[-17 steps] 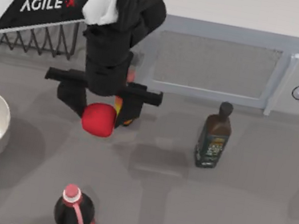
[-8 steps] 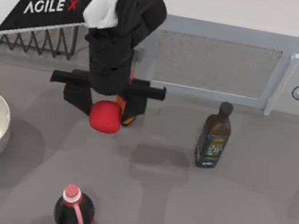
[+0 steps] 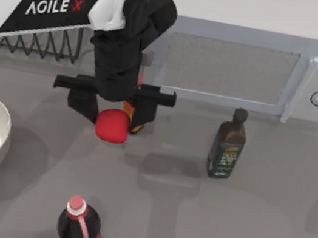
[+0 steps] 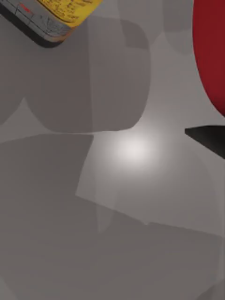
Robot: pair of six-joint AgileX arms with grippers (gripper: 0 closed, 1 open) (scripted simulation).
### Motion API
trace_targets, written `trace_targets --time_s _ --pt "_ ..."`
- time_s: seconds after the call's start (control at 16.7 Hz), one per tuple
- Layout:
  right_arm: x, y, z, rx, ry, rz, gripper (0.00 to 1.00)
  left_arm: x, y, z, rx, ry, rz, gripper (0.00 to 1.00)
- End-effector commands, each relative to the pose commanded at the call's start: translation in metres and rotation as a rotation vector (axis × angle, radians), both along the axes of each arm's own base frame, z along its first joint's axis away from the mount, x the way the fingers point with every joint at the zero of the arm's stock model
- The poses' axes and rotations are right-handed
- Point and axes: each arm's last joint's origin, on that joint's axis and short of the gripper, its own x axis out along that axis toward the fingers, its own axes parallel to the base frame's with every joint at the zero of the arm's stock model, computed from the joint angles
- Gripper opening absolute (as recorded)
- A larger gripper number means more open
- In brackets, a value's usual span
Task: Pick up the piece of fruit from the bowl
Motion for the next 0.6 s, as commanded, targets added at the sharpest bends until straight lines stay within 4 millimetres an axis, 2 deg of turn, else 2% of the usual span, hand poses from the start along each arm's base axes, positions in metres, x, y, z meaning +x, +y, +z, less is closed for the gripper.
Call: trace_targets --time_s 0.24,0.6 --pt "0.0000 0.0000 0.0000 0.000 0.000 0.000 1.00 0.0000 0.0000 0.0000 0.000 0.000 0.000 0.98" --pt "0.0000 0.0000 0.0000 0.000 0.000 0.000 1.00 0.0000 0.0000 0.0000 0.000 0.000 0.000 1.00"
